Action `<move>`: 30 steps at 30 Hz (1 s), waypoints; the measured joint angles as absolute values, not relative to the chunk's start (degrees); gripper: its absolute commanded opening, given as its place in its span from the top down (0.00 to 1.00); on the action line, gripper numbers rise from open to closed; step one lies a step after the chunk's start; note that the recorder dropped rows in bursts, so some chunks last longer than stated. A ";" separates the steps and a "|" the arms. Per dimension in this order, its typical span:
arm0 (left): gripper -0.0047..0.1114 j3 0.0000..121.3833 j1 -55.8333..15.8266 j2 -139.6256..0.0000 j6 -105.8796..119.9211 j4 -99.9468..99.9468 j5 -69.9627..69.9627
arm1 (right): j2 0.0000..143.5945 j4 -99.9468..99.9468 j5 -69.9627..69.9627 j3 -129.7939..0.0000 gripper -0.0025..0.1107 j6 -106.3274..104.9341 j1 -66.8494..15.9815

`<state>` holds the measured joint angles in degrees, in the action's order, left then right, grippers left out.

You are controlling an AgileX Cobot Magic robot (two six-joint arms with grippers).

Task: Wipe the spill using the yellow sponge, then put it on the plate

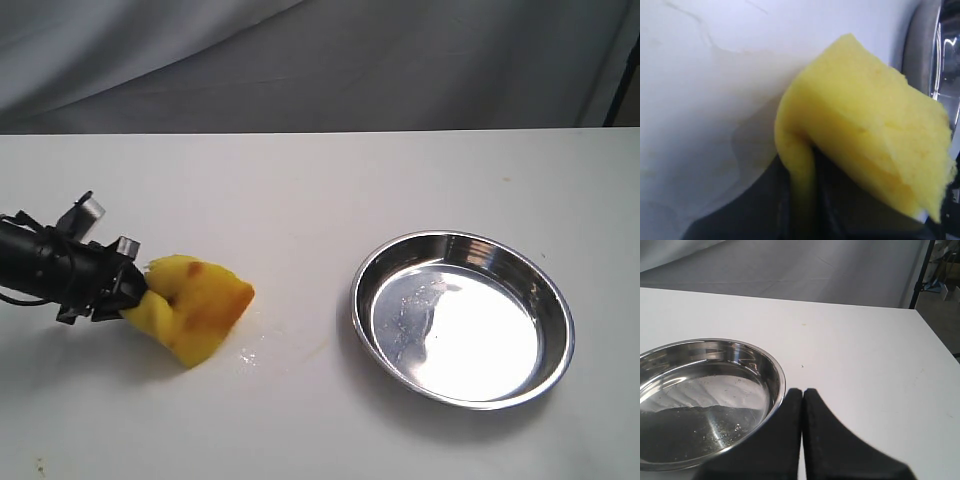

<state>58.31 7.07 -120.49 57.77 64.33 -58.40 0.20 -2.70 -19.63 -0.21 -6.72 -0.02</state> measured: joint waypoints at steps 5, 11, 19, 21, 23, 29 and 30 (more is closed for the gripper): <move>0.96 58.31 13.37 -120.49 57.64 63.83 -57.42 | 0.20 -2.70 -19.63 -0.21 0.98 -6.72 -0.02; 0.96 58.31 17.85 -120.49 57.64 63.73 -56.96 | 0.20 -2.70 -19.63 -0.21 0.98 -6.72 -0.02; 0.96 63.08 21.28 -120.84 57.52 61.55 -59.66 | 0.20 -2.70 -19.63 -0.21 0.98 -6.72 -0.02; 0.96 64.24 21.53 -121.13 57.52 61.30 -60.93 | 0.20 -2.70 -19.63 -0.21 0.98 -6.72 -0.02; 0.96 65.51 21.64 -121.13 57.52 61.07 -62.46 | 0.20 -2.70 -19.63 -0.21 0.98 -6.72 -0.02; 0.96 70.13 21.63 -120.78 57.52 63.39 -67.90 | 0.20 -2.70 -19.63 -0.21 0.98 -6.72 -0.02; 0.96 70.38 21.63 -120.35 57.52 63.97 -68.04 | 0.20 -2.70 -19.63 -0.21 0.98 -6.72 -0.02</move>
